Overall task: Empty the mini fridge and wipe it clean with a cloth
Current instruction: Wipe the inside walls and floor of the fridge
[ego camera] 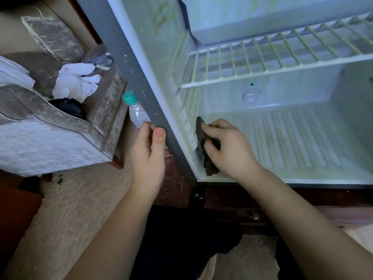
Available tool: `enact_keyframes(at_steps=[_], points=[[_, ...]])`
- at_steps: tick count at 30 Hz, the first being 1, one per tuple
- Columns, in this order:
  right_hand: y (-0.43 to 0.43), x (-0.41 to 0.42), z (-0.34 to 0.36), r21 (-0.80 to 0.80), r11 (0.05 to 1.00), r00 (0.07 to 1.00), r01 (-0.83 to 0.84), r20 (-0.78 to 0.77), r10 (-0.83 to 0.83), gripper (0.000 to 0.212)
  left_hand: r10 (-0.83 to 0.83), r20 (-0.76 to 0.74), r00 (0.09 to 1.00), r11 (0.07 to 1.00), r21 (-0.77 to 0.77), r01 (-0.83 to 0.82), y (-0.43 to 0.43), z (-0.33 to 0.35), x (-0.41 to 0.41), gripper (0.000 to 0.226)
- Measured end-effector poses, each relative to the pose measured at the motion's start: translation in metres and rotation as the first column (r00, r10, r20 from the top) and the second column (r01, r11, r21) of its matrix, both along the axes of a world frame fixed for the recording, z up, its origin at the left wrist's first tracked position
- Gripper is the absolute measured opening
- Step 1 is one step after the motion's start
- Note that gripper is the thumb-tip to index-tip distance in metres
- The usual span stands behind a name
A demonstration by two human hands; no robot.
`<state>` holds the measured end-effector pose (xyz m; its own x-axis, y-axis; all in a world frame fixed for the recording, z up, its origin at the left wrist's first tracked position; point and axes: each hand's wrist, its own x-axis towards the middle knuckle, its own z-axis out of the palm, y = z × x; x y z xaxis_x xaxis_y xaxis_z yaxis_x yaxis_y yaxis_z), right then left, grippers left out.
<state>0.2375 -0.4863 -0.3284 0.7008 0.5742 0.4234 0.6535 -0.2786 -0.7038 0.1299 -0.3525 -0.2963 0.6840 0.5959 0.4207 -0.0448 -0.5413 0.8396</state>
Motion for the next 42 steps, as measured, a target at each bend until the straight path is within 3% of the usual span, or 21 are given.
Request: enact_keyframes(at_steps=[4, 10, 13, 17, 23, 32, 35, 38, 42], points=[[-0.015, -0.029, -0.001, -0.013, 0.999, 0.998, -0.041, 0.047, 0.042, 0.046, 0.006, 0.006, 1.000, 0.995, -0.095, -0.005, -0.005, 0.001, -0.002, 0.054], [-0.009, -0.028, -0.005, -0.052, 0.999, 0.993, 0.014, 0.115, -0.008, 0.048, 0.027, -0.012, 1.000, 0.993, -0.118, -0.028, -0.009, 0.002, -0.003, 0.055], [0.005, -0.007, -0.005, -0.046, 0.996, 0.993, 0.074, 0.092, -0.070, 0.053, 0.047, -0.008, 0.999, 0.994, -0.099, -0.047, -0.010, 0.002, -0.002, 0.055], [0.028, 0.026, -0.007, 0.003, 0.992, 0.992, 0.128, 0.010, -0.128, 0.055, 0.038, -0.018, 0.999, 0.996, -0.084, -0.040, -0.007, 0.001, -0.001, 0.039], [0.047, 0.050, -0.011, 0.063, 0.984, 0.985, 0.166, -0.056, -0.162, 0.057, 0.019, -0.005, 1.000, 1.000, 0.015, -0.019, -0.001, -0.001, 0.002, 0.039], [0.001, -0.007, -0.004, 0.026, 0.999, 0.987, 0.036, 0.157, -0.040, 0.047, -0.008, 0.009, 1.000, 0.999, -0.038, 0.009, -0.003, 0.001, 0.001, 0.040], [-0.013, -0.028, -0.004, -0.017, 1.000, 0.983, -0.010, 0.181, 0.013, 0.045, 0.003, -0.001, 1.000, 0.997, -0.080, -0.003, -0.006, 0.002, 0.000, 0.033], [-0.018, -0.044, -0.003, -0.035, 0.999, 0.978, -0.034, 0.207, 0.041, 0.043, 0.000, -0.008, 1.000, 0.993, -0.117, -0.001, -0.007, 0.003, -0.001, 0.039], [-0.015, -0.057, -0.005, -0.018, 1.000, 0.981, 0.009, 0.193, -0.006, 0.041, -0.018, -0.005, 1.000, 0.988, -0.156, 0.017, -0.006, 0.002, 0.000, 0.038]])
